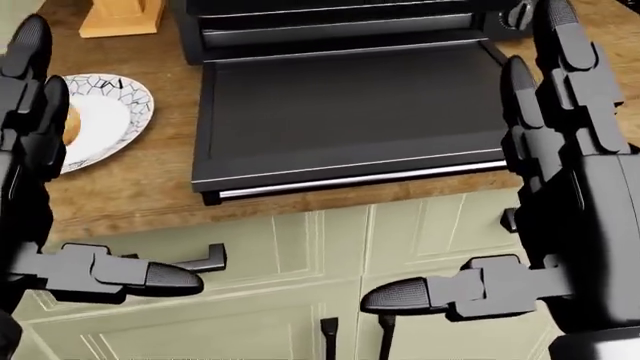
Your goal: Place the bread on the tray of the toaster oven.
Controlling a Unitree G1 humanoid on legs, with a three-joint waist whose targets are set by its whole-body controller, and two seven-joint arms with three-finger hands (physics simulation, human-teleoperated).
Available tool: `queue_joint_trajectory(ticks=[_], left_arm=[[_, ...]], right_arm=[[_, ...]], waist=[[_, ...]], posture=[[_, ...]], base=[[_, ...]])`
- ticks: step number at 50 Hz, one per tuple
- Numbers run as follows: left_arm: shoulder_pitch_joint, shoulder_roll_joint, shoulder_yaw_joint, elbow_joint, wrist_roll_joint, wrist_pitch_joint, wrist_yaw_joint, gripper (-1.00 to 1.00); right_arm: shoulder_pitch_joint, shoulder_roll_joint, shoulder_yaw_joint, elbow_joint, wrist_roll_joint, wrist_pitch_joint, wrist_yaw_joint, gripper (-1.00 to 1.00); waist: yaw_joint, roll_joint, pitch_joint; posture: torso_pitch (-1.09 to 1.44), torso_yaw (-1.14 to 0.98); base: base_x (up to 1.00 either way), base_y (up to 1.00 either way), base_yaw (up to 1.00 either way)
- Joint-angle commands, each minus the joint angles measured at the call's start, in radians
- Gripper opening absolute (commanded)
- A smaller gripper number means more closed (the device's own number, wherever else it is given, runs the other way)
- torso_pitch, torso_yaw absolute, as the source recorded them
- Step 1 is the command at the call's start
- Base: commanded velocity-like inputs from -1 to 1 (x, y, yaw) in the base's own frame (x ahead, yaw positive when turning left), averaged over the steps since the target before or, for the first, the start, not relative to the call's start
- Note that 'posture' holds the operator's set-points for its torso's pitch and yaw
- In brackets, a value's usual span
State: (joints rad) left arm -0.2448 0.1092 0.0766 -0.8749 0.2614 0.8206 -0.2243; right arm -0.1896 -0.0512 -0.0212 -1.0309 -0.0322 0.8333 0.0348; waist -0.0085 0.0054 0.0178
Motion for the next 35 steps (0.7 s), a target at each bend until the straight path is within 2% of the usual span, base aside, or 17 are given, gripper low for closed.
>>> queue_joint_trajectory(ticks=[1, 3, 4, 5, 6, 12, 16, 17, 18, 19, 25, 27, 28, 29, 30, 33, 35], left_arm=[[-0.008, 0.005, 0.013, -0.021, 0.009, -0.016, 0.004, 1.00], [-0.001, 0.004, 0.015, -0.023, 0.008, -0.019, 0.003, 1.00], [-0.001, 0.003, 0.014, -0.019, 0.008, -0.022, 0.004, 1.00], [-0.003, 0.004, 0.013, -0.016, 0.009, -0.023, 0.004, 1.00], [-0.005, 0.004, 0.011, -0.013, 0.009, -0.024, 0.004, 1.00], [-0.001, 0.006, 0.018, -0.019, 0.013, -0.023, -0.001, 1.00], [-0.008, 0.005, 0.013, -0.008, 0.016, -0.028, 0.004, 1.00], [-0.008, 0.004, 0.014, -0.006, 0.015, -0.031, 0.005, 1.00], [-0.006, 0.003, 0.012, 0.001, 0.016, -0.037, 0.007, 1.00], [-0.008, 0.003, 0.012, 0.002, 0.017, -0.037, 0.008, 1.00], [-0.032, 0.016, 0.032, -0.008, 0.019, -0.014, 0.001, 1.00], [-0.053, 0.038, 0.066, -0.021, 0.012, 0.012, -0.010, 1.00], [-0.063, 0.050, 0.084, -0.027, 0.011, 0.025, -0.010, 1.00], [-0.072, 0.065, 0.097, -0.040, 0.005, 0.043, -0.022, 1.00], [-0.090, 0.081, 0.119, -0.053, 0.003, 0.067, -0.025, 1.00], [-0.098, 0.102, 0.139, -0.072, -0.011, 0.091, -0.025, 1.00], [-0.095, 0.105, 0.141, -0.073, -0.017, 0.090, -0.019, 1.00]], right_arm=[[-0.012, 0.005, -0.001, -0.016, 0.015, -0.029, 0.001, 1.00], [-0.009, 0.002, -0.002, -0.016, 0.020, -0.034, -0.002, 1.00], [-0.002, 0.002, -0.002, -0.016, 0.024, -0.042, -0.004, 1.00], [-0.001, 0.000, -0.002, -0.016, 0.027, -0.043, -0.005, 1.00], [0.000, -0.001, -0.003, -0.016, 0.029, -0.044, -0.006, 1.00], [-0.002, -0.005, 0.004, -0.016, 0.024, -0.041, -0.007, 1.00], [-0.006, 0.000, 0.006, -0.016, 0.020, -0.036, -0.006, 1.00], [-0.005, 0.000, 0.008, -0.016, 0.018, -0.037, -0.006, 1.00], [-0.002, 0.002, 0.009, -0.016, 0.018, -0.040, -0.005, 1.00], [-0.002, 0.002, 0.009, -0.015, 0.015, -0.040, -0.004, 1.00], [-0.028, -0.005, 0.001, -0.016, 0.019, -0.023, -0.006, 1.00], [-0.050, -0.017, -0.009, -0.016, 0.034, -0.017, -0.015, 1.00], [-0.072, -0.029, -0.021, -0.016, 0.052, -0.008, -0.028, 1.00], [-0.092, -0.052, -0.027, -0.016, 0.068, 0.003, -0.045, 1.00], [-0.115, -0.078, -0.033, -0.016, 0.102, 0.014, -0.071, 1.00], [-0.170, -0.238, -0.077, -0.016, 0.335, 0.032, -0.249, 1.00], [-0.185, -0.424, -0.113, -0.016, 0.601, -0.002, -0.457, 1.00]], waist=[[-0.005, 0.003, -0.002], [-0.015, 0.055, -0.004], [-0.005, 0.023, -0.016], [-0.001, 0.040, 0.009], [0.005, 0.038, 0.020], [0.015, -0.009, 0.022], [0.015, -0.089, 0.017], [0.011, -0.052, 0.023], [0.020, -0.063, 0.021], [0.014, -0.059, 0.018], [0.008, 0.005, 0.020], [0.000, 0.055, 0.011], [-0.001, 0.094, -0.005], [0.015, 0.051, 0.009], [0.006, 0.071, 0.014], [0.013, 0.055, 0.010], [0.016, 0.035, 0.016]], posture=[[0.00, 0.00], [0.00, 0.00], [0.00, 0.00], [0.00, 0.00], [0.00, 0.00], [0.00, 0.00], [0.00, 0.00], [0.00, 0.00], [0.00, 0.00], [0.00, 0.00], [0.00, 0.00], [0.00, 0.00], [0.00, 0.00], [0.00, 0.00], [0.00, 0.00], [0.00, 0.00], [0.00, 0.00]], base=[[0.00, 0.00, 0.00], [0.00, 0.00, 0.00], [0.17, 0.00, 0.00], [0.21, 0.00, 0.00], [0.22, 0.00, 0.00], [0.22, 0.00, 0.00], [0.21, 0.00, 0.00], [0.22, 0.00, 0.00], [0.23, 0.00, 0.00], [0.22, 0.00, 0.00], [0.22, 0.00, 0.00], [0.21, 0.00, 0.00], [0.21, 0.00, 0.00], [0.22, 0.00, 0.00], [0.23, 0.00, 0.00], [0.22, 0.00, 0.00], [0.21, 0.00, 0.00]])
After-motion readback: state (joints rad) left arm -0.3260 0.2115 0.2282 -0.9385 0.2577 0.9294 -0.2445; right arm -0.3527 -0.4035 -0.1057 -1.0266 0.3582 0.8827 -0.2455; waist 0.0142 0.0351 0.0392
